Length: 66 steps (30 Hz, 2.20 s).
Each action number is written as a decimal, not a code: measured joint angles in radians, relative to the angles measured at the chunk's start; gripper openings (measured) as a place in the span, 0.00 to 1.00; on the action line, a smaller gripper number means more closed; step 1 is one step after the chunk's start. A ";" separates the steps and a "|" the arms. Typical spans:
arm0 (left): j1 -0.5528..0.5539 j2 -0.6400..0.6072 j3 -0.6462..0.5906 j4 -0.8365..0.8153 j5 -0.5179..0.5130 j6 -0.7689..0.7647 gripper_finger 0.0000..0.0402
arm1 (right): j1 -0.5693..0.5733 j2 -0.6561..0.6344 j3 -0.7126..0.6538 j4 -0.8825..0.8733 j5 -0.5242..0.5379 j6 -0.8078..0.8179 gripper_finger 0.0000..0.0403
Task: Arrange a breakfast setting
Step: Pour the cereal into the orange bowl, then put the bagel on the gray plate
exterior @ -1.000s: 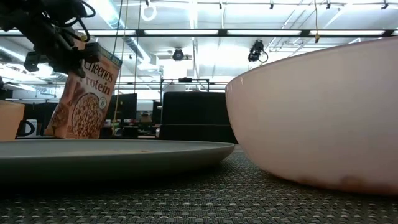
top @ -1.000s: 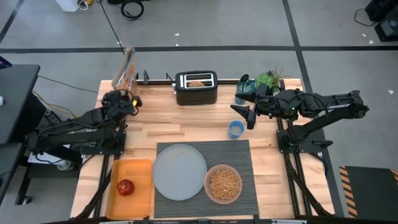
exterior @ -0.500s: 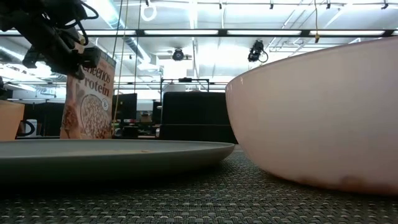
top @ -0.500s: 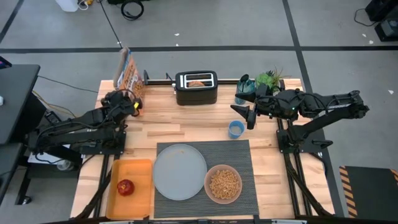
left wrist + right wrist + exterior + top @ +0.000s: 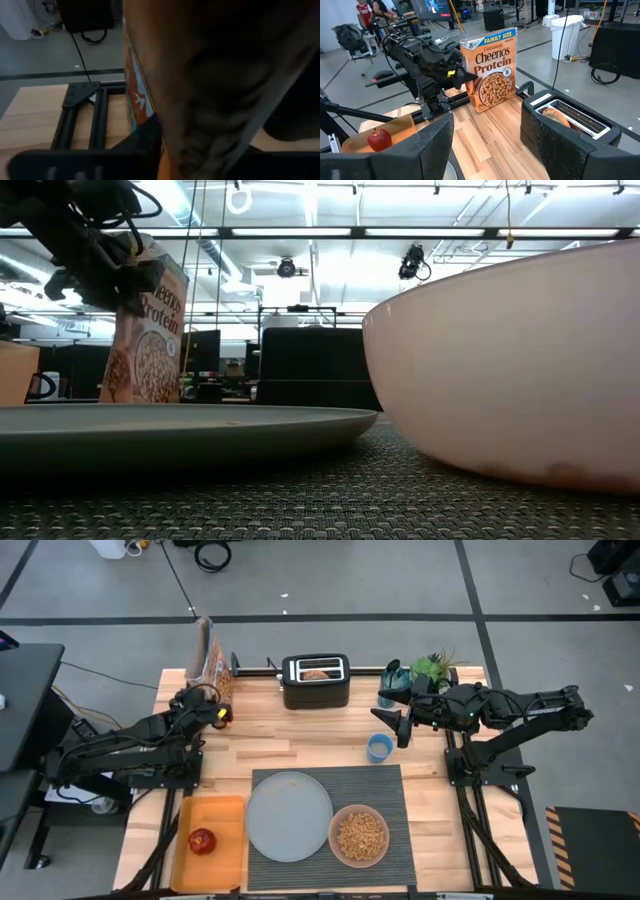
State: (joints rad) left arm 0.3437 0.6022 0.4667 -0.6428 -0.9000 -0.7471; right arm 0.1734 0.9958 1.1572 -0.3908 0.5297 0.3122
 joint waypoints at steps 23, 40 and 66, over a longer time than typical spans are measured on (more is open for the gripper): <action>-0.001 -0.020 0.408 0.084 -0.090 0.553 0.72 | 0.000 0.000 0.000 0.000 0.000 -0.001 0.67; -0.001 0.269 0.726 0.275 0.687 0.633 0.70 | -0.151 0.137 0.001 0.074 -0.136 -0.014 0.66; -0.155 0.280 0.666 0.421 0.652 0.582 0.47 | -0.636 0.684 0.351 -0.115 -0.601 -0.395 0.61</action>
State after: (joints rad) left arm 0.1883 0.8822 1.1332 -0.2216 -0.2478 -0.1653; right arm -0.4630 1.6797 1.5081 -0.5058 -0.0711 -0.0826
